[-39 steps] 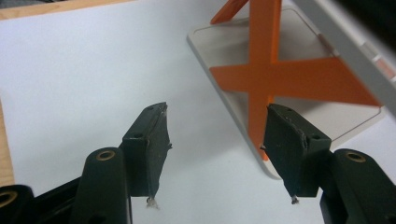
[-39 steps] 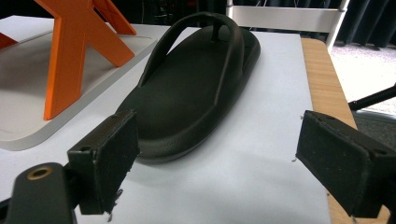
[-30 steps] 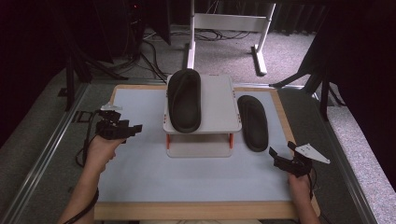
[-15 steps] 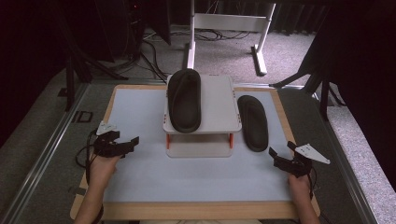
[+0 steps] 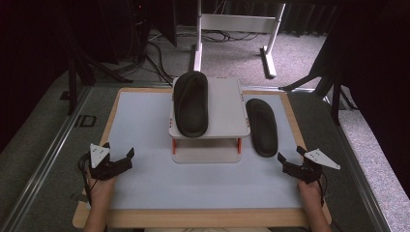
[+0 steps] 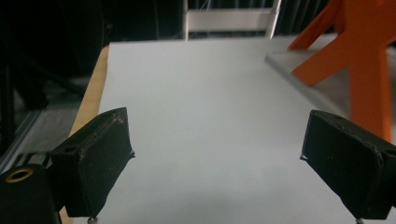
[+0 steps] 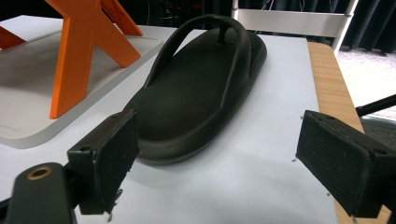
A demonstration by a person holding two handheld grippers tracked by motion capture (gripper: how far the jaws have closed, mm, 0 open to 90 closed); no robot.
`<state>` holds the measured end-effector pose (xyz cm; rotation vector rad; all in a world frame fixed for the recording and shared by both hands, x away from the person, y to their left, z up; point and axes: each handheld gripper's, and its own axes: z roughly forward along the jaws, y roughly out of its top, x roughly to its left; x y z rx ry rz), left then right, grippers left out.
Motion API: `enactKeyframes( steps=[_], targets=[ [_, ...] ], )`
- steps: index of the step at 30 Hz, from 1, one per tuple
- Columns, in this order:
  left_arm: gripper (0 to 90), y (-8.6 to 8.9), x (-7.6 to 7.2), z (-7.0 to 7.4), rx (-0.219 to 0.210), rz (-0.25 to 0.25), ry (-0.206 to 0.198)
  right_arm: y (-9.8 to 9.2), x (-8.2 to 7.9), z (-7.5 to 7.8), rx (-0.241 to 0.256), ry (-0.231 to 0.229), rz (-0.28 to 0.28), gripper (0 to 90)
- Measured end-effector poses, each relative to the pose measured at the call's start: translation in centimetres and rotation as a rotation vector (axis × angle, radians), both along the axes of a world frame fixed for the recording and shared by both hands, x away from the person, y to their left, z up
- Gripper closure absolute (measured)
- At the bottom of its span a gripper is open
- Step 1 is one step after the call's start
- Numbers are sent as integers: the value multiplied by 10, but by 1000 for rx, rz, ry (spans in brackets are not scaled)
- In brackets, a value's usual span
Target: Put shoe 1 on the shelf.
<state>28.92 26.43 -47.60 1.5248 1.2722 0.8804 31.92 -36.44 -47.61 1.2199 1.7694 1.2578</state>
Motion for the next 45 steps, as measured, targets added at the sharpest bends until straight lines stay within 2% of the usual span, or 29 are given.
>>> enactKeyframes(
  steps=[3,6,12,13,16,17,22,23,24,25,26,27,28,29,30,31,36,38,45],
  targets=[
    [80,2,-5,-7,-4,-20,-29,1,1,-1,-7,9,0,123],
    [79,3,-9,-11,2,-21,-36,1,1,-1,-14,9,-6,123],
    [80,6,-14,-13,-26,-11,-85,4,3,-1,-42,27,-22,112],
    [80,6,-16,-13,-20,-13,-100,4,3,0,-36,36,-2,111],
    [80,5,-16,-13,-15,-16,-104,5,3,0,-40,52,17,111],
    [80,5,-16,-13,-10,-25,-106,6,5,0,-53,76,29,108],
    [80,5,-17,-13,-11,-39,-112,4,8,2,-58,99,6,108],
    [79,5,-17,-13,-13,-44,-115,2,9,4,-55,118,12,122],
    [79,5,-17,-13,-13,-44,-115,2,9,4,-55,118,12,122],
    [79,5,-17,-13,-14,-49,-114,-1,12,7,-48,157,36,147],
    [79,5,-17,-13,-14,-49,-114,-1,12,7,-48,157,36,147],
    [79,5,-17,-14,-16,-54,-116,-5,16,9,-17,189,52,175],
    [79,5,-17,-14,-16,-54,-116,-5,16,9,-17,189,52,175],
    [79,5,-17,-14,-19,-58,-117,-9,20,12,12,218,74,215],
    [79,5,-17,-14,-19,-59,-117,-9,20,12,12,218,74,215],
    [79,5,-17,-14,-21,-61,-119,-11,24,14,28,240,74,244],
    [80,5,-18,-14,-15,-61,-115,-10,29,19,15,239,61,246],
    [79,5,-18,-14,-16,-61,-115,-9,38,28,8,255,28,237],
    [80,5,-18,-14,-23,-66,-119,-6,55,43,2,265,1,264]
  ],
)
